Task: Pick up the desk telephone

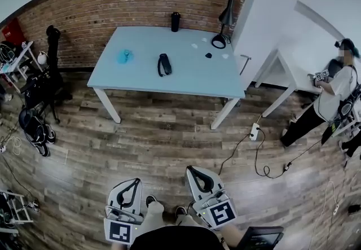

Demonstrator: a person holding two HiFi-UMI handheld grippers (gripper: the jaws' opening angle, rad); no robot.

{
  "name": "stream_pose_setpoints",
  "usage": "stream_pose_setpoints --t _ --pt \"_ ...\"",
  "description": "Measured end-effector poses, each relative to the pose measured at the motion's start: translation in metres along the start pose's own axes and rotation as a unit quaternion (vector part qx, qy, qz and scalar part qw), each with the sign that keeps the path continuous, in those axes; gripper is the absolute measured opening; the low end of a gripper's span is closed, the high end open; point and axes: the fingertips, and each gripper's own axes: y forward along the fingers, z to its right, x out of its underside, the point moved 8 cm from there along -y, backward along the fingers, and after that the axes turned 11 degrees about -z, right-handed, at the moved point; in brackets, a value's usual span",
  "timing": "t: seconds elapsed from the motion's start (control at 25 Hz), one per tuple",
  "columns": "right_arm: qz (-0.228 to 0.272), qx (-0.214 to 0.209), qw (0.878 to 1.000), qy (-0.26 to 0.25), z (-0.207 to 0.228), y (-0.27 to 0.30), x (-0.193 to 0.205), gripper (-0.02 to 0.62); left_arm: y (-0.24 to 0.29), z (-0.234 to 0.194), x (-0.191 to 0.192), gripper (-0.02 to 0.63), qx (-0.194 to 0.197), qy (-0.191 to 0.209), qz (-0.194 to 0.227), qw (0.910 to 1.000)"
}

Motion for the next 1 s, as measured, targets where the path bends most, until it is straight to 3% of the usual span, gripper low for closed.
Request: stream_pose_setpoints --t 0.28,0.52,0.8,1.0 --pt "0.006 0.015 1.000 -0.009 -0.020 0.057 -0.041 0.015 0.028 -0.063 -0.005 0.017 0.045 -0.007 0.047 0.9979" --pt "-0.007 0.049 0.999 -0.019 -0.024 0.085 -0.044 0.015 0.054 -0.101 0.006 0.017 0.081 -0.016 0.054 0.9951" --pt "-0.008 0.059 0.998 -0.004 0.021 0.116 -0.033 0.015 0.107 -0.116 0.010 0.017 0.087 -0.011 0.038 0.9954" --pt "0.006 0.042 0.999 0.024 0.069 0.148 -0.027 0.015 0.151 -0.127 0.003 0.017 0.074 -0.005 0.000 0.9973"
